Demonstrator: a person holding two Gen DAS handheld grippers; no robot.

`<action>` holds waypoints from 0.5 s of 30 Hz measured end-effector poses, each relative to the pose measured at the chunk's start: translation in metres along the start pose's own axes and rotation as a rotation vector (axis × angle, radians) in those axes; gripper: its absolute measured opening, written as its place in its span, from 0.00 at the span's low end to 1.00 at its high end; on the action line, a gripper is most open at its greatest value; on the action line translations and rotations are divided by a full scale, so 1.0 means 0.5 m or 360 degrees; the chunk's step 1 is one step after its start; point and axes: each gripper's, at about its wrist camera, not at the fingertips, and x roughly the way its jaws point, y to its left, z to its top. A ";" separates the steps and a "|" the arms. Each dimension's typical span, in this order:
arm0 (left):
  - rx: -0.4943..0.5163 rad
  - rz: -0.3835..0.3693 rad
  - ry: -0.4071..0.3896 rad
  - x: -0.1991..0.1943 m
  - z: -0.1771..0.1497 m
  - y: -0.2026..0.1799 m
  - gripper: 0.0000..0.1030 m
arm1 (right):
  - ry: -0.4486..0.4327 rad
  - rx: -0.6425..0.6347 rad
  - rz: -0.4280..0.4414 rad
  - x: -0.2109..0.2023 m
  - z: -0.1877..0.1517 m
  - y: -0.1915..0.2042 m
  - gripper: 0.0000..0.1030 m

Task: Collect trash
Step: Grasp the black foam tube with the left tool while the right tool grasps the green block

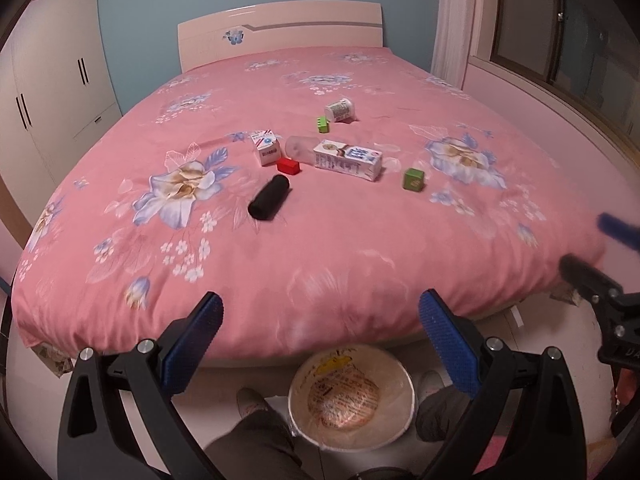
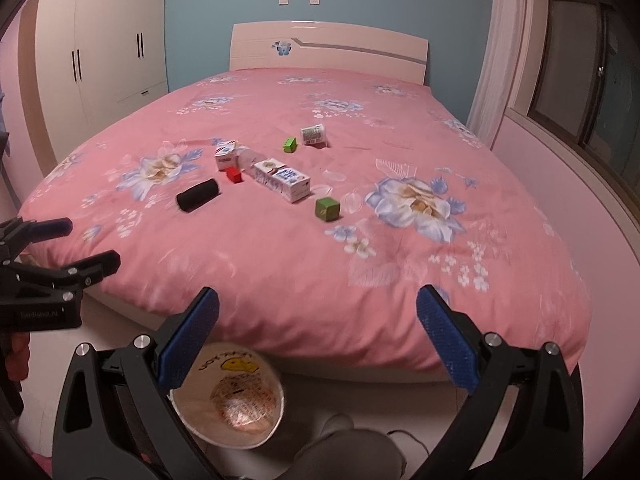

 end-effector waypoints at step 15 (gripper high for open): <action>-0.0018 0.0132 0.0100 0.283 0.158 0.084 0.97 | 0.0118 -0.0036 0.0059 0.295 0.134 -0.022 0.94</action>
